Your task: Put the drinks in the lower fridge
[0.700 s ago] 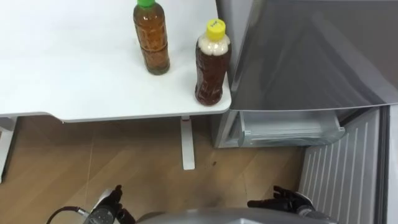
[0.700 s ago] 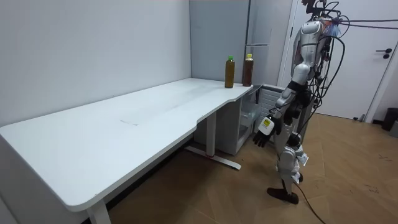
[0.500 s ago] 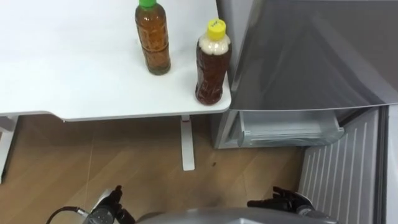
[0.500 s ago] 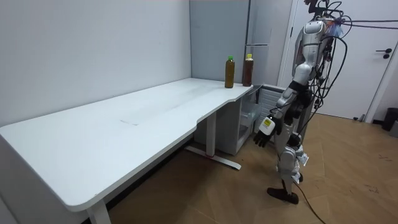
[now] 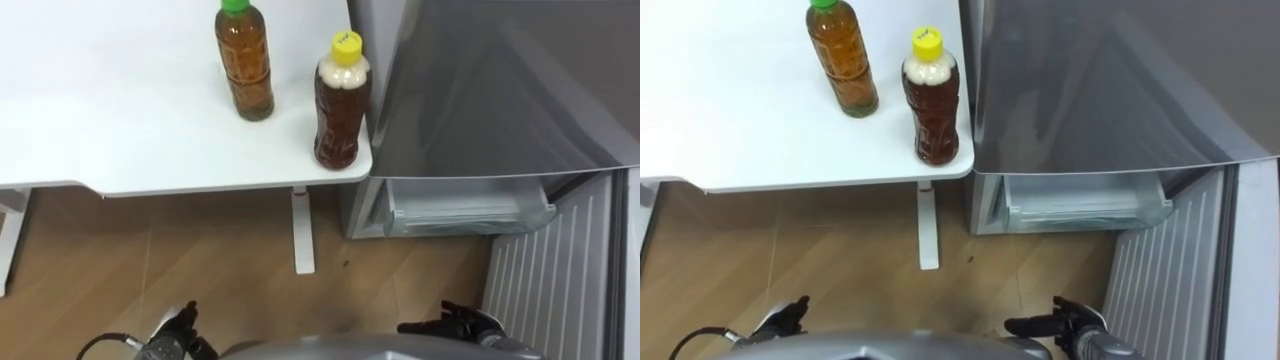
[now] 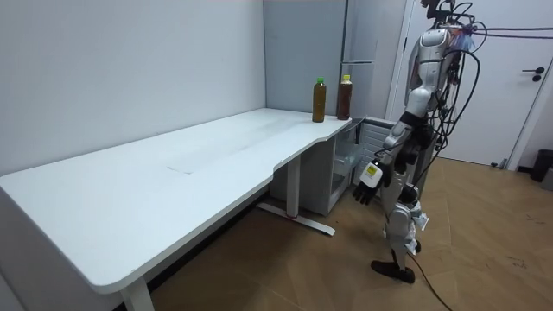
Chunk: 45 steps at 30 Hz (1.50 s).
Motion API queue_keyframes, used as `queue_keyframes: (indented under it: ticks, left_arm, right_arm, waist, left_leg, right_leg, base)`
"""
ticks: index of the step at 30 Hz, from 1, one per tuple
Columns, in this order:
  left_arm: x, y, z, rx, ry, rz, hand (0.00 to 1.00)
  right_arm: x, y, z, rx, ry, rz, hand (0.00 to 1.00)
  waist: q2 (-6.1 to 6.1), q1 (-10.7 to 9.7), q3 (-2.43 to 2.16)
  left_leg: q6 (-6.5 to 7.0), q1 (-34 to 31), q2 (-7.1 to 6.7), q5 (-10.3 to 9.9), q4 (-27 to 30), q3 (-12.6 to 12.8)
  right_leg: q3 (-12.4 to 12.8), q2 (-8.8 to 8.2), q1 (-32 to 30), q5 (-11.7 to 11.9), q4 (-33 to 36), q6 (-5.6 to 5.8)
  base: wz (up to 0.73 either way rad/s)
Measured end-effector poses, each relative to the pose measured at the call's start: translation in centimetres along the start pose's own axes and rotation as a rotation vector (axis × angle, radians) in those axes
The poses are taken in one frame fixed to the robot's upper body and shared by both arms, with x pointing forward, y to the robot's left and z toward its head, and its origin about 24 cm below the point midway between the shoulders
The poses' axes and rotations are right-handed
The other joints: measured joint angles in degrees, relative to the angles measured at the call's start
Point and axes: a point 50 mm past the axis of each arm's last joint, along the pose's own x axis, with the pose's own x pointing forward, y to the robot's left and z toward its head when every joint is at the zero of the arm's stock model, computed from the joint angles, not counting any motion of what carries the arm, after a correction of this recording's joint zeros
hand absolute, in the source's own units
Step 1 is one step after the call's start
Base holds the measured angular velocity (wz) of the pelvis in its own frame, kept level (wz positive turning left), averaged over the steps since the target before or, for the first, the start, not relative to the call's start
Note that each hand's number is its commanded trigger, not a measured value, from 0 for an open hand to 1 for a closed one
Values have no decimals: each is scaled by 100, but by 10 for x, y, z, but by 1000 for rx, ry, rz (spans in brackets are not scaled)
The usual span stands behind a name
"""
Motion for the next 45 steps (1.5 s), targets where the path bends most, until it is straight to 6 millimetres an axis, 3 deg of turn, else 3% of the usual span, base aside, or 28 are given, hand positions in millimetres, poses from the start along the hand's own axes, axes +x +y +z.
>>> queue_keyframes:
  ticks: [7, 16, 22, 28, 34, 40, 45]
  left_arm:
    - [-1, -4, -9, -91, 49, 6, 0]
    - [-3, -6, -26, -347, 112, 40, 0]
    - [-5, -3, -33, -615, 135, 117, 0]
    - [-9, -3, -48, -1041, 206, 210, 0]
    - [-9, 1, -50, -1363, 221, 256, 0]
    - [-10, 29, -39, -1609, 145, 394, 0]
    - [-19, 68, -25, -1717, 34, 593, 0]
  right_arm:
    - [0, -1, -2, 18, 3, -5, 0]
    - [-1, -3, -3, 47, 7, -4, 0]
    - [-1, -4, -5, 73, 9, -12, 0]
    - [-3, -8, -13, 114, 16, -29, 0]
    - [-4, -9, -16, 117, 24, -33, 0]
    - [-5, -12, -20, 132, 28, -53, 0]
    - [-7, -15, -20, 147, 9, -85, 0]
  waist:
    - [63, -1, 10]
    - [57, 47, 9]
    - [81, 71, 5]
    - [117, 123, 6]
    - [128, 238, 7]
    - [142, 360, 10]
    - [168, 367, -3]
  left_leg:
    - [0, 97, 0, -1, -18, -19]
    - [-1, 89, -1, -1, -2, -48]
    - [-1, 87, -8, -1, -2, -66]
    - [0, 94, -11, -1, 5, -52]
    - [1, 117, -13, 0, 32, -72]
    - [1, 197, -12, 0, 4, -64]
    - [1, 175, -14, 0, -3, -68]
  right_leg:
    - [7, 1, 116, 0, 3, 1]
    - [-36, 0, 81, -1, -26, 2]
    - [-64, -7, 95, -6, -33, 6]
    - [-41, -9, 105, -7, -26, 7]
    - [-65, -17, 125, -8, -17, 8]
    - [-58, -12, 183, -10, -12, 10]
    - [-56, -12, 178, -9, -10, 10]
  base:
    - [0]
    - [0]
    - [0]
    - [0]
    - [1]
    - [0]
    - [0]
